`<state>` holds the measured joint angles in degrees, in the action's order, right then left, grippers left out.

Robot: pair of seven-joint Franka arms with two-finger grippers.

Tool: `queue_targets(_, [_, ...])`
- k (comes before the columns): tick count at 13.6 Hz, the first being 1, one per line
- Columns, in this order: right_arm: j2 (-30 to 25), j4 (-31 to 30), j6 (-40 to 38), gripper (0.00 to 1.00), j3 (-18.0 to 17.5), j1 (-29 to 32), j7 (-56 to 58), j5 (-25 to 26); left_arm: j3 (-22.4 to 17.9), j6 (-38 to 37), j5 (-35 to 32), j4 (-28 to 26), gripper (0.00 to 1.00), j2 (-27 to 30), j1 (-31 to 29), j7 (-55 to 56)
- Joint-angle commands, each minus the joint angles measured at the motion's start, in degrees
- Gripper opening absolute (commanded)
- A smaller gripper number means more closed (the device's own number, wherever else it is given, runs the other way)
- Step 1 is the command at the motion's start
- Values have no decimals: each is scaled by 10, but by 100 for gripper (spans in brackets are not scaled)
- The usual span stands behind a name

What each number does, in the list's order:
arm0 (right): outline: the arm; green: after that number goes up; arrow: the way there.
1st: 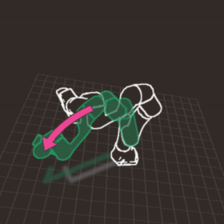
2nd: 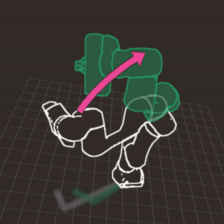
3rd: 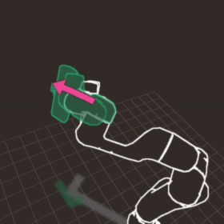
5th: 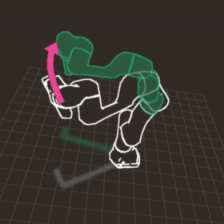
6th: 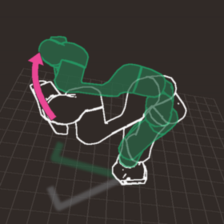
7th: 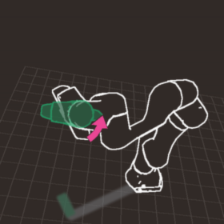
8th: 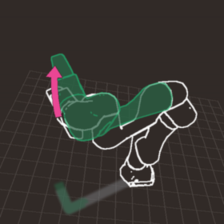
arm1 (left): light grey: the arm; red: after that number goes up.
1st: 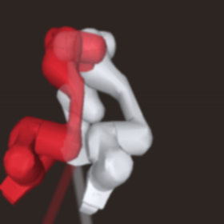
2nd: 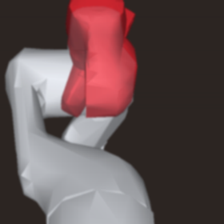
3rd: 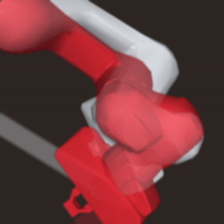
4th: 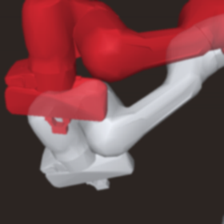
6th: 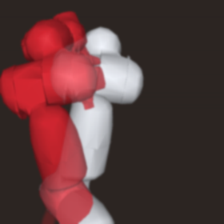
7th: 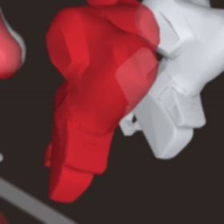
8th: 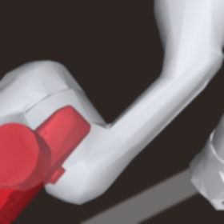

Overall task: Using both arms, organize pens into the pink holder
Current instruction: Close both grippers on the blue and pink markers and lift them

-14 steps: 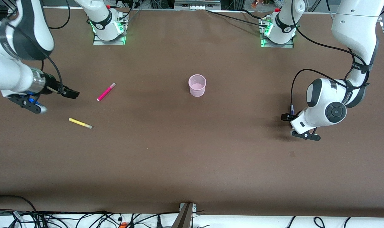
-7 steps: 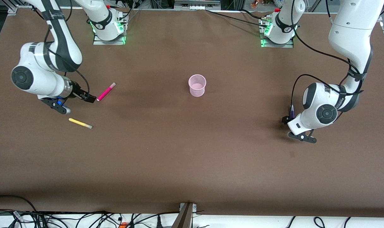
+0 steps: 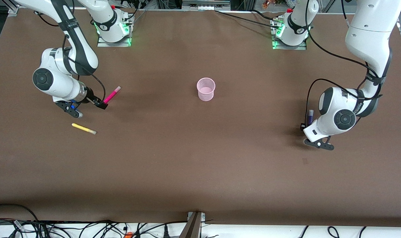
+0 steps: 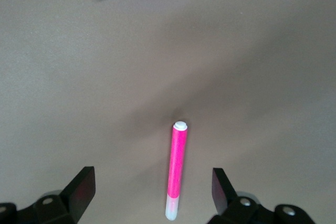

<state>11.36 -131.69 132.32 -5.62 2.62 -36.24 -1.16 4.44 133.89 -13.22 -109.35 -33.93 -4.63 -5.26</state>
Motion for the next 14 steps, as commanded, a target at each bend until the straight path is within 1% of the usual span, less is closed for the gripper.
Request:
queue_targets(1, [7, -5, 15, 98, -1, -3, -13, 3, 7, 1, -8, -2, 8, -7, -2, -6])
queue_targets(2, [11, -14, 33, 98, -1, -3, -13, 3, 7, 1, -8, -2, 3, -6, -2, -6])
queue_targets(3, [15, -27, 63, 98, -1, -3, -13, 3, 9, 0, -8, -1, 0, -3, -2, -6])
queue_targets(4, [17, -37, 85, 98, -1, -3, -13, 3, 13, -6, -8, -1, 0, 8, -2, -5])
queue_targets(5, [21, -43, 96, 99, -1, -3, -13, 3, 14, -28, -7, 2, 0, 22, 2, -5])
queue_targets(6, [23, -43, 97, 99, -1, -3, -13, 3, 27, -63, -1, 13, 0, 38, 5, -5])
queue_targets(7, [20, -43, 94, 98, -1, -4, -16, 3, 55, -113, -1, 33, 0, 51, 5, -5])
queue_targets(8, [14, -42, 88, 99, -1, -4, -25, 3, 85, -171, 0, 66, 0, 58, 5, -4])
queue_targets(9, [20, -43, 91, 99, -1, -4, -30, 3, 113, -226, 8, 100, 0, 58, 2, -5])
queue_targets(10, [25, -42, 97, 99, -1, -4, -30, 3, 142, -257, 44, 123, 0, 58, -1, -6])
queue_targets(11, [28, -43, 103, 99, -1, -4, -30, 3, 160, -265, 85, 134, 0, 58, -2, -9])
queue_targets(12, [31, -43, 104, 99, -1, -4, -30, 3, 177, -262, 119, 136, 0, 56, 1, -30])
queue_targets(13, [32, -43, 107, 99, -1, -4, -38, 3, 200, -255, 163, 141, 0, 52, 2, -64])
queue_targets(14, [33, -44, 111, 99, -1, -4, -44, 3, 211, -239, 216, 146, 0, 51, 8, -86])
